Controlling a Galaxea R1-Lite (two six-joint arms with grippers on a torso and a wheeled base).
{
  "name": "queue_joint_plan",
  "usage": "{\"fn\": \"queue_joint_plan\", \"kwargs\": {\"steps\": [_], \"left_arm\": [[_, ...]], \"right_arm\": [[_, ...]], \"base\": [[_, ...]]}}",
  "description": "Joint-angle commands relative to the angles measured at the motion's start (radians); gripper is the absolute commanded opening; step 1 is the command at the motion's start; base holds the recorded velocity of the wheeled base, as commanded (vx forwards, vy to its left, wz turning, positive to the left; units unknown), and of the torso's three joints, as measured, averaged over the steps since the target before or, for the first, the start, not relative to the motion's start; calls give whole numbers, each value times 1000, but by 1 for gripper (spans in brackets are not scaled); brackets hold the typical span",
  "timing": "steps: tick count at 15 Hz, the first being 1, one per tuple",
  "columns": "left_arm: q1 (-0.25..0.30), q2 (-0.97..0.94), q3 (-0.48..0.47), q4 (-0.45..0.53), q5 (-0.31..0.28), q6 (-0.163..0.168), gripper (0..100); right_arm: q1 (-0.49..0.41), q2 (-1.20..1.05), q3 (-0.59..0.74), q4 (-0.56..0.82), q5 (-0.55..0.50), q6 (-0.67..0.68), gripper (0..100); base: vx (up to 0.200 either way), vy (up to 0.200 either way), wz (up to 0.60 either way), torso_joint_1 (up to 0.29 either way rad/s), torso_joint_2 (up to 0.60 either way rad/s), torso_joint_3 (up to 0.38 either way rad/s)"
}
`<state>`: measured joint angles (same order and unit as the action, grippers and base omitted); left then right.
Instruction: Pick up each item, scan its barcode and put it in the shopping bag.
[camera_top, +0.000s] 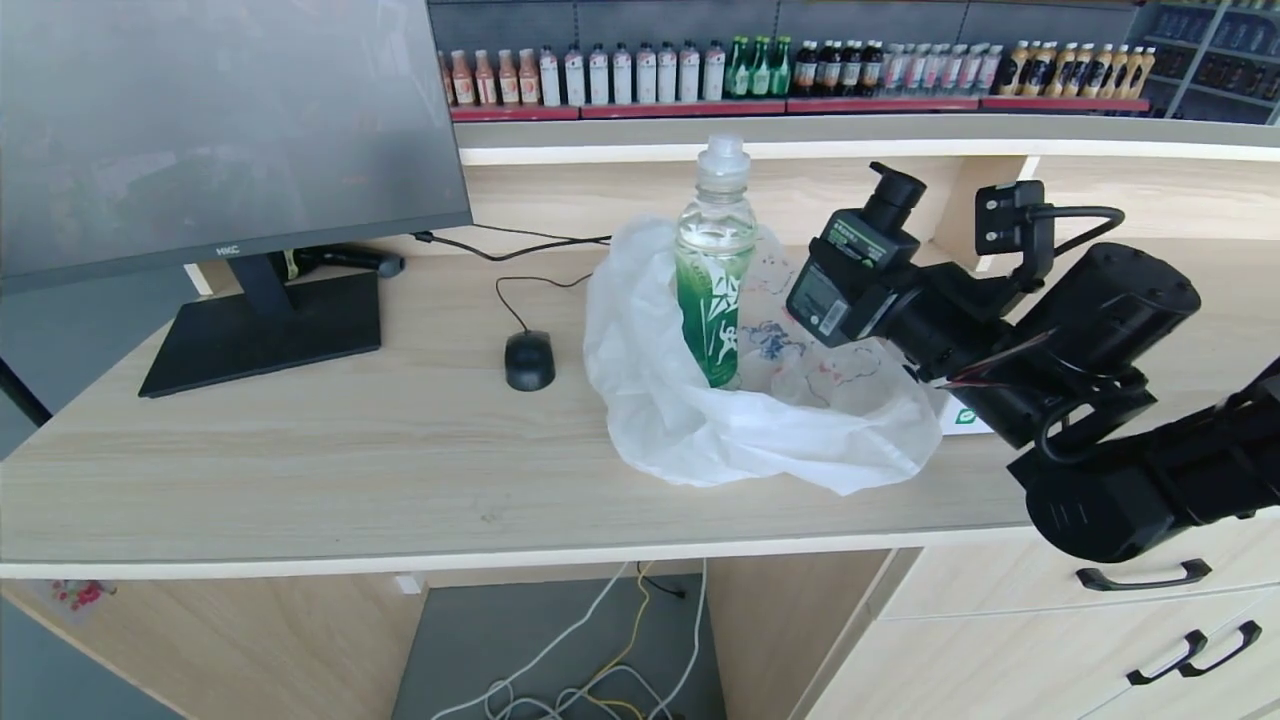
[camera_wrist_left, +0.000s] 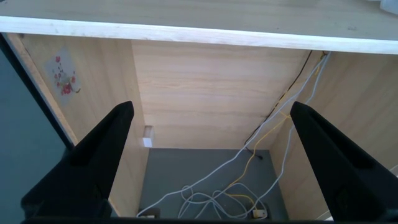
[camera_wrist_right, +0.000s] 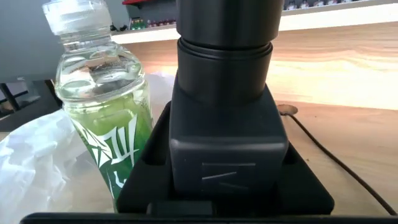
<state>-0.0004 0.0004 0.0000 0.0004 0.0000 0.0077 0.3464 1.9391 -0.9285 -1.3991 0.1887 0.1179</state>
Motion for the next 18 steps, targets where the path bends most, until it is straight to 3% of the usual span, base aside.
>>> {"fn": "queue_joint_plan", "kwargs": {"steps": [1,10,18], "left_arm": [[0,0,0,0,0,0,100],[0,0,0,0,0,0,100],[-1,0,0,0,0,0,100]], "right_arm": [[10,40,-3,0,1,-15,0],[45,104,5,-4,0,-107,0],[71,133,91,-37,-2,-155,0]], "base": [[0,0,0,0,0,0],[0,0,0,0,0,0],[0,0,0,0,0,0]]}}
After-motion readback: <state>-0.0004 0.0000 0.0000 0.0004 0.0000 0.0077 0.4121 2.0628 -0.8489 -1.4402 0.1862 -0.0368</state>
